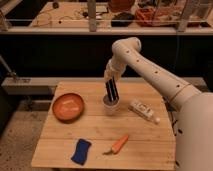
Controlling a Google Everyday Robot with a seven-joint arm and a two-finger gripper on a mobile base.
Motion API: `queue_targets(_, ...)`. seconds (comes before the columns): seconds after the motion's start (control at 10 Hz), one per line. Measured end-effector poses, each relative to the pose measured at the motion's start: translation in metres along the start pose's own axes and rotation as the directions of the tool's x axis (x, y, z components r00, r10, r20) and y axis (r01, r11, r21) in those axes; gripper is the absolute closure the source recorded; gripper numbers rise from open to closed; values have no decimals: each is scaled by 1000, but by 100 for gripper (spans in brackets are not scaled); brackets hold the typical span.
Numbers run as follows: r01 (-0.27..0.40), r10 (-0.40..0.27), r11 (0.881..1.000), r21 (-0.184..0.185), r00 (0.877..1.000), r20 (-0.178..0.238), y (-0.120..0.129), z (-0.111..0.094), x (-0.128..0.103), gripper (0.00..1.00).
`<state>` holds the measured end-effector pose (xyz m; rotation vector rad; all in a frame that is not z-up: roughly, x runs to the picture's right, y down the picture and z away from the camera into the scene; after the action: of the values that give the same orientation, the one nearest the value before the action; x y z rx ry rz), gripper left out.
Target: Place the eraser in the ceramic cup
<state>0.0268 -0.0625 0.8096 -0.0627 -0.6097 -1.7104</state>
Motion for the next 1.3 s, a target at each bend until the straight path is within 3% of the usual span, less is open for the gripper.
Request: queue_targets(1.3,42,-42,999,5,999,-7,-2,1,1,97)
